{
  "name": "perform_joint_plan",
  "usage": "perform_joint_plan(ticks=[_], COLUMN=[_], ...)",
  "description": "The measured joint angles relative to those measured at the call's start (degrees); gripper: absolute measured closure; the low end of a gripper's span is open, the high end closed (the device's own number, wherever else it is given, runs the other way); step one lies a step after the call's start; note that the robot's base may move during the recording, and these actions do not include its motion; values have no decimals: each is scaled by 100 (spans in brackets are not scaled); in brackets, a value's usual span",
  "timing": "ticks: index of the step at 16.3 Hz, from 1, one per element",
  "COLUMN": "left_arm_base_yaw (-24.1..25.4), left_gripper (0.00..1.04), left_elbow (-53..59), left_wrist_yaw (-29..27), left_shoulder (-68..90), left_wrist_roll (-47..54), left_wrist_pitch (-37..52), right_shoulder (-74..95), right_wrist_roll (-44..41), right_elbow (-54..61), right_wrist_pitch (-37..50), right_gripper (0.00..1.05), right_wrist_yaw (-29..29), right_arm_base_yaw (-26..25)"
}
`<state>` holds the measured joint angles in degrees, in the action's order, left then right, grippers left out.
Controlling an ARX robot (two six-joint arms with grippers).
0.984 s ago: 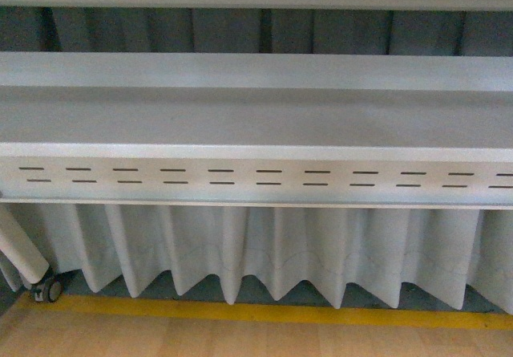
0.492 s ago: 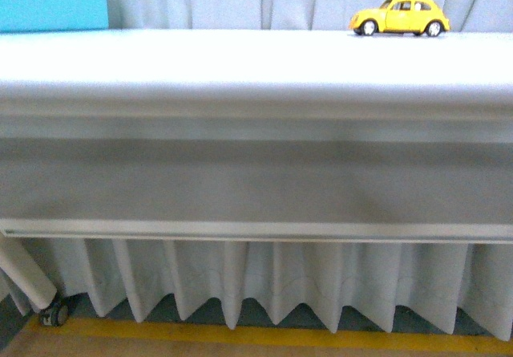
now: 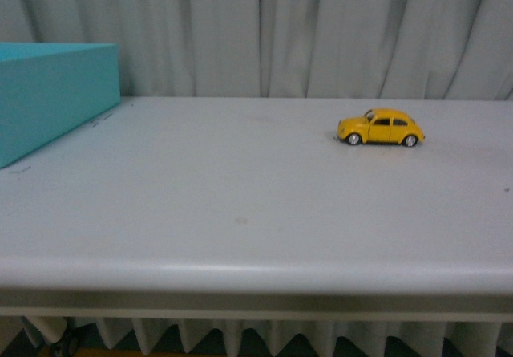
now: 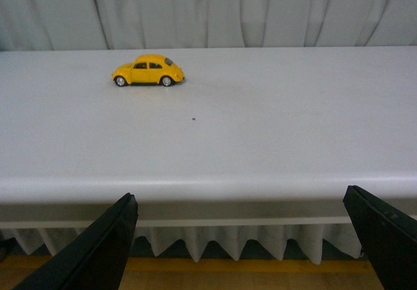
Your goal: Wind up and store yellow beetle toy
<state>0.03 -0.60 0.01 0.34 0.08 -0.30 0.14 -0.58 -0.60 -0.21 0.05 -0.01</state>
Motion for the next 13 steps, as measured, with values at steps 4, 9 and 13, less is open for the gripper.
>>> perform_joint_plan(ticks=[4, 9, 13], left_arm_base_yaw=[0, 0, 0], left_gripper=[7, 7, 7], left_elbow=[0, 0, 0], left_wrist_yaw=[-9, 0, -4], left_shoulder=[0, 0, 0], left_wrist_roll=[-7, -4, -7], left_wrist_pitch=[11, 9, 24], right_shoulder=[0, 2, 0], right_wrist_roll=[-4, 4, 13], right_elbow=[0, 0, 0], right_wrist_pitch=[2, 0, 4], right_gripper=[7, 7, 7], right_wrist_yaw=[-4, -4, -2], right_arm_base_yaw=[0, 0, 0])
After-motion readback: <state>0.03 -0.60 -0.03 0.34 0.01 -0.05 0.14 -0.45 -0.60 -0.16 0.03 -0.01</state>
